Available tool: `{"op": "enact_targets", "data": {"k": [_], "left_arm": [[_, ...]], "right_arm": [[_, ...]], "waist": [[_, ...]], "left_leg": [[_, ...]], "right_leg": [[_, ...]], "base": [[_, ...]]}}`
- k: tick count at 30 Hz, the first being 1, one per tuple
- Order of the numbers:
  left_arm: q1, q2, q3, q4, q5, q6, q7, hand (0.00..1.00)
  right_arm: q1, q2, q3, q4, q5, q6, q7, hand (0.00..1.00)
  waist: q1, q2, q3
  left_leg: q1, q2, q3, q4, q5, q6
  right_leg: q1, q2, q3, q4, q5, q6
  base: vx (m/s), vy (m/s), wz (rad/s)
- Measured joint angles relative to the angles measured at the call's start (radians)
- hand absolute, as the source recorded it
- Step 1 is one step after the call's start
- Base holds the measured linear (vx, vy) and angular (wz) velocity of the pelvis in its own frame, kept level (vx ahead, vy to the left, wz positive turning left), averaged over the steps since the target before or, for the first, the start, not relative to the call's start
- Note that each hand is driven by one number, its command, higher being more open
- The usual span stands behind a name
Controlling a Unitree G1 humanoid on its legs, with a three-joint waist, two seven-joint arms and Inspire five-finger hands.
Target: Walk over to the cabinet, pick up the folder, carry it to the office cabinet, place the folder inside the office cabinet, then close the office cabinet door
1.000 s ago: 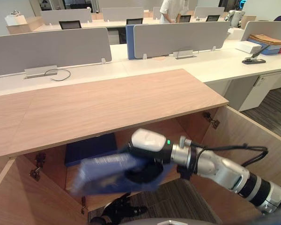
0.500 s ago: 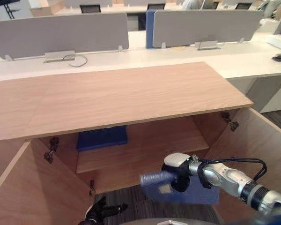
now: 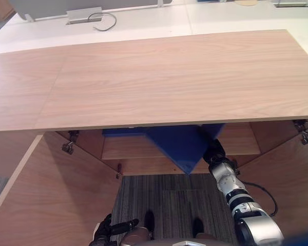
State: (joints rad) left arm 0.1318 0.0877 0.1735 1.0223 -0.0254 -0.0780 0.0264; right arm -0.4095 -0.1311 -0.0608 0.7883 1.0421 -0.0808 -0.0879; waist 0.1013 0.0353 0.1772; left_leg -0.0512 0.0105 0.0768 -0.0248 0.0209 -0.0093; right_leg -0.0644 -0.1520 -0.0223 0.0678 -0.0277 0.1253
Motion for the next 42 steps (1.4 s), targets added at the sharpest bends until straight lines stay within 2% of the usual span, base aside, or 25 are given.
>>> {"op": "enact_targets", "data": {"k": [3,7,10,12,14,15,18,22,25,29,32,38,39,42], "left_arm": [[0.0,-0.009,0.011,-0.02,-0.008,0.006,0.015,1.0],[-0.004,-0.023,0.061,-0.021,-0.064,0.015,0.022,1.0],[-0.047,-0.053,0.13,-0.031,-0.131,0.014,0.036,1.0],[-0.074,-0.077,0.166,-0.043,-0.185,0.013,0.038,1.0],[-0.081,-0.081,0.179,-0.054,-0.221,0.015,0.037,1.0],[-0.085,-0.087,0.202,-0.059,-0.243,0.021,0.037,1.0],[-0.095,-0.106,0.25,-0.058,-0.317,0.038,0.056,1.0],[-0.116,-0.136,0.284,-0.062,-0.34,0.048,0.08,1.0],[-0.116,-0.147,0.283,-0.101,-0.358,0.045,0.107,1.0],[-0.116,-0.155,0.283,-0.127,-0.369,0.043,0.12,1.0],[-0.113,-0.158,0.284,-0.123,-0.518,0.046,0.12,1.0],[-0.107,-0.17,0.274,-0.118,-0.585,0.05,0.128,1.0],[-0.102,-0.168,0.242,-0.13,-0.599,0.057,0.136,1.0],[-0.075,-0.163,0.169,-0.178,-0.602,0.065,0.14,1.0]], "right_arm": [[-0.015,0.031,-0.089,-0.017,0.151,-0.081,-0.005,0.0],[-0.042,0.055,-0.158,-0.114,0.188,-0.139,-0.011,0.0],[-0.141,0.04,-0.191,-0.189,0.175,-0.178,-0.032,0.0],[-0.252,0.018,-0.191,-0.214,0.149,-0.182,-0.077,0.0],[-0.313,0.015,-0.181,-0.23,0.092,-0.18,-0.108,0.0],[-0.356,0.012,-0.161,-0.255,0.065,-0.175,-0.126,0.0],[-0.422,-0.027,-0.116,-0.307,-0.019,-0.161,-0.158,0.0],[-0.459,-0.074,-0.122,-0.315,-0.059,-0.142,-0.207,0.0],[-0.459,-0.073,-0.139,-0.313,-0.057,-0.134,-0.234,0.0],[-0.46,-0.073,-0.158,-0.308,-0.033,-0.132,-0.245,0.0],[-0.496,-0.074,-0.174,-0.254,0.025,-0.12,-0.245,0.0],[-0.595,-0.077,-0.267,-0.113,0.142,-0.082,-0.254,0.0],[-0.62,-0.082,-0.278,-0.092,0.182,-0.086,-0.269,1.0],[-0.679,-0.083,-0.314,-0.063,0.236,-0.088,-0.298,1.0]], "waist": [[0.004,0.002,0.019],[0.002,0.004,0.045],[0.002,0.028,0.12],[0.003,0.055,0.17],[0.005,0.056,0.183],[0.004,0.055,0.198],[0.004,0.053,0.224],[0.005,0.048,0.268],[0.007,0.053,0.281],[0.018,0.055,0.282],[0.017,0.056,0.281],[0.02,0.064,0.279],[0.026,0.076,0.275],[0.04,0.093,0.264]], "left_leg": [[-0.005,-0.001,-0.025,-0.001,0.008,-0.004],[-0.057,-0.002,-0.039,0.038,0.007,-0.011],[-0.218,0.032,-0.054,0.286,-0.087,-0.016],[-0.341,0.077,-0.057,0.509,-0.183,-0.019],[-0.423,0.095,-0.048,0.63,-0.234,-0.024],[-0.485,0.105,-0.035,0.726,-0.279,-0.025],[-0.647,0.114,-0.021,0.975,-0.382,-0.022],[-0.791,0.107,-0.008,1.175,-0.455,-0.017],[-0.833,0.089,0.001,1.227,-0.47,-0.014],[-0.847,0.076,0.005,1.242,-0.472,-0.014],[-0.848,0.071,0.004,1.241,-0.472,-0.014],[-0.848,0.053,-0.001,1.24,-0.472,-0.013],[-0.848,0.049,-0.008,1.241,-0.471,-0.013],[-0.845,0.034,-0.016,1.235,-0.47,-0.011]], "right_leg": [[-0.004,-0.006,-0.017,0.028,-0.015,-0.005],[-0.06,-0.018,-0.032,0.097,-0.055,-0.009],[-0.145,0.004,-0.035,0.194,-0.076,-0.026],[-0.248,0.039,-0.02,0.357,-0.134,-0.036],[-0.345,0.05,0.007,0.489,-0.186,-0.039],[-0.425,0.053,0.033,0.597,-0.232,-0.037],[-0.616,0.057,0.089,0.865,-0.334,-0.02],[-0.771,0.043,0.136,1.073,-0.407,0.011],[-0.817,0.022,0.154,1.137,-0.43,0.024],[-0.836,0.007,0.16,1.167,-0.446,0.026],[-0.838,0.003,0.16,1.172,-0.45,0.025],[-0.835,-0.018,0.154,1.179,-0.461,0.026],[-0.828,-0.024,0.145,1.178,-0.465,0.026],[-0.817,-0.04,0.135,1.178,-0.472,0.026]], "base": [[-0.01,0.013,0.27],[-0.06,-0.01,0.16],[-0.15,-0.026,0.03],[-0.23,-0.064,-0.26],[-0.18,-0.047,-0.37],[-0.21,-0.028,-0.42],[-0.18,-0.011,-0.34],[-0.14,0.054,-0.05],[-0.05,0.071,0.1],[-0.01,0.028,0.09],[0.0,0.008,0.04],[0.01,0.01,0.09],[0.03,0.009,0.18],[0.03,0.005,0.18]]}}
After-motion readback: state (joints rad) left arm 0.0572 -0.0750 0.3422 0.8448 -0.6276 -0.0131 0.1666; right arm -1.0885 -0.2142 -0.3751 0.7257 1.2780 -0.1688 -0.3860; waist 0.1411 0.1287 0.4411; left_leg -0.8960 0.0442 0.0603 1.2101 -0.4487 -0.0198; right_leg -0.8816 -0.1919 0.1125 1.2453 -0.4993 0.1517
